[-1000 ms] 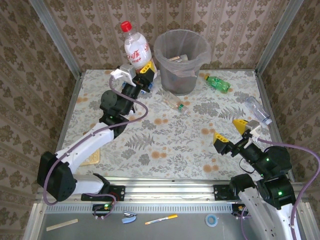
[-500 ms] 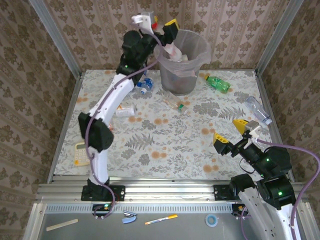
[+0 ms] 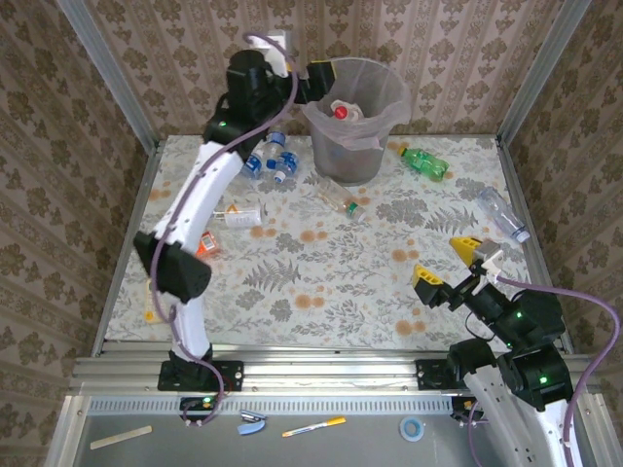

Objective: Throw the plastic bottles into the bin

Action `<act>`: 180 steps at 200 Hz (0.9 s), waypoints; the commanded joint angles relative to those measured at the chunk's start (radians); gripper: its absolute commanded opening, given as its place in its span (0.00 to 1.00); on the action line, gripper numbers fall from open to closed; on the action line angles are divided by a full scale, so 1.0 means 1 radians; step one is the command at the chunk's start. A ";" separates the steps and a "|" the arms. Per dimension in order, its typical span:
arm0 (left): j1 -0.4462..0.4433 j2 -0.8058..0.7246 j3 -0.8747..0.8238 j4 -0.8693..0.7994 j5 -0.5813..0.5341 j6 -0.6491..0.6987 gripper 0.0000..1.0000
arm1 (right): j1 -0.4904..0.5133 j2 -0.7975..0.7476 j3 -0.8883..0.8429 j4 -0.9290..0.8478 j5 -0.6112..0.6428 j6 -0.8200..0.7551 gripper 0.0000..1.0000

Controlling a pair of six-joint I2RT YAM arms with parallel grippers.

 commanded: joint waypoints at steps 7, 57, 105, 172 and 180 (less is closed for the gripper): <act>0.021 -0.206 -0.110 0.054 -0.027 0.045 1.00 | 0.007 -0.009 -0.010 0.009 -0.004 -0.007 1.00; 0.026 -0.513 -0.468 0.085 -0.045 0.087 1.00 | 0.007 0.011 0.008 -0.010 -0.002 0.012 1.00; 0.035 -0.777 -0.759 0.038 -0.081 0.115 1.00 | 0.008 0.119 0.073 -0.058 -0.004 0.050 1.00; 0.038 -1.136 -1.042 -0.123 -0.133 0.214 1.00 | 0.008 0.413 0.229 -0.168 -0.013 0.138 1.00; 0.038 -1.182 -1.066 -0.145 -0.139 0.222 1.00 | 0.007 0.444 0.238 -0.169 -0.012 0.151 1.00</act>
